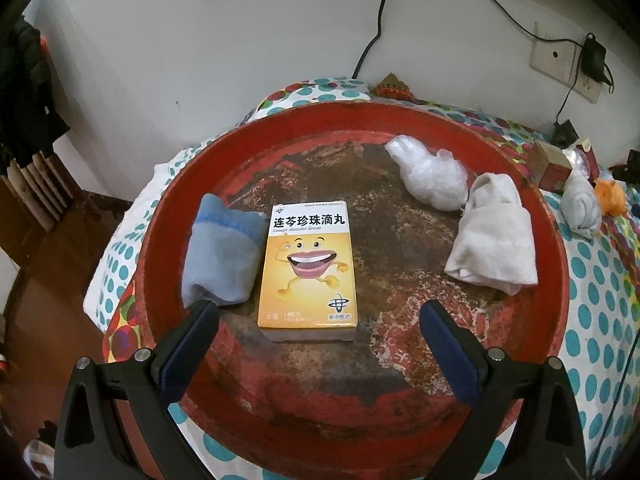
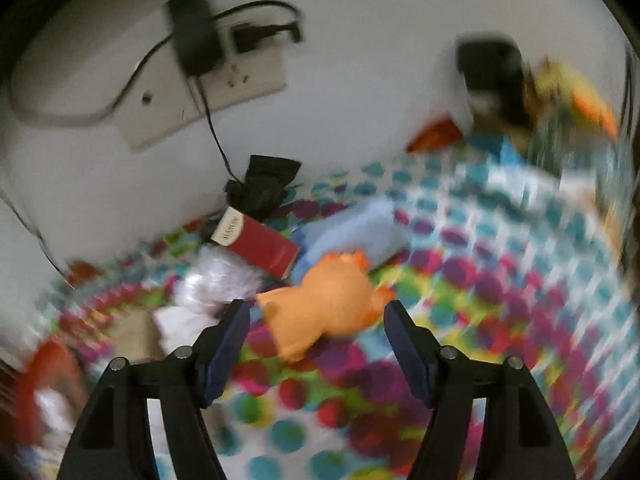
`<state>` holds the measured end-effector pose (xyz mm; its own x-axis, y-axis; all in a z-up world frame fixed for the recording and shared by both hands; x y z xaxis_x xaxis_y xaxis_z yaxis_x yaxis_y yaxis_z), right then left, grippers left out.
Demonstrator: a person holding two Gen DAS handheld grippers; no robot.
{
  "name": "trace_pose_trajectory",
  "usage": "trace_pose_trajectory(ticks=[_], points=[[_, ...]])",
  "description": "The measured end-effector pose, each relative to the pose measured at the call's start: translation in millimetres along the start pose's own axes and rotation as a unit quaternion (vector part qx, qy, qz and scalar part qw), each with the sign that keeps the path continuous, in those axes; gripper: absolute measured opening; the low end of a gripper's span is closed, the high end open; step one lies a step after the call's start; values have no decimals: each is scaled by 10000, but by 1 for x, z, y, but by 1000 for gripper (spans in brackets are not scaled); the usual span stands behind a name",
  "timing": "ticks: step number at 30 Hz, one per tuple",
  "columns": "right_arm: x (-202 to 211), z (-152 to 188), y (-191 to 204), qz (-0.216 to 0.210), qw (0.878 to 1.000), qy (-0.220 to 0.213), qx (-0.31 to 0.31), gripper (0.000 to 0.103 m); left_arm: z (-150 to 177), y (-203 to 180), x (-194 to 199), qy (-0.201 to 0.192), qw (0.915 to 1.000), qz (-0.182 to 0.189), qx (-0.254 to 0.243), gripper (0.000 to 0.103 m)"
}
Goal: Organize objects
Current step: 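Move the right gripper over to the orange rubber toy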
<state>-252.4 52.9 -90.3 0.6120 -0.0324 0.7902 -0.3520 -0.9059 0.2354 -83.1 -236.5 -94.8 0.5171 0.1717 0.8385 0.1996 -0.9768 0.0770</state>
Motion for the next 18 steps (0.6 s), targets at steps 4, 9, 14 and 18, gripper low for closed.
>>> trace_pose_trajectory(ticks=[4, 9, 14, 18], points=[[-14, -2, -1, -354, 9976, 404, -442, 72, 0, 0, 0, 14, 10000, 41, 22, 100], [-31, -13, -1, -116, 9971, 360, -662, 73, 0, 2, -2, 30, 9999, 75, 76, 100], [-58, -25, -3, 280, 9969, 554, -494, 73, 0, 3, -6, 80, 9999, 32, 80, 100], [-69, -26, -8, 276, 9978, 502, -323, 72, 1, 4, -8, 115, 9999, 33, 98, 100]])
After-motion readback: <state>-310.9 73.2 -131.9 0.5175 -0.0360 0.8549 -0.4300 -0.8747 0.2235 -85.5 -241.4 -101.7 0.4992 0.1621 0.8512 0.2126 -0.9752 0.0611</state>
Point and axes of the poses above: each gripper's, at about its wrist camera, not at the fingertips, and x roughly against the way its jaws point, y to its left, z to its underside, the point moved 2 cm from there along -x, roughly the way its jaws point, and after that the axes turned 5 degrees about y, right-handed, at the moved point
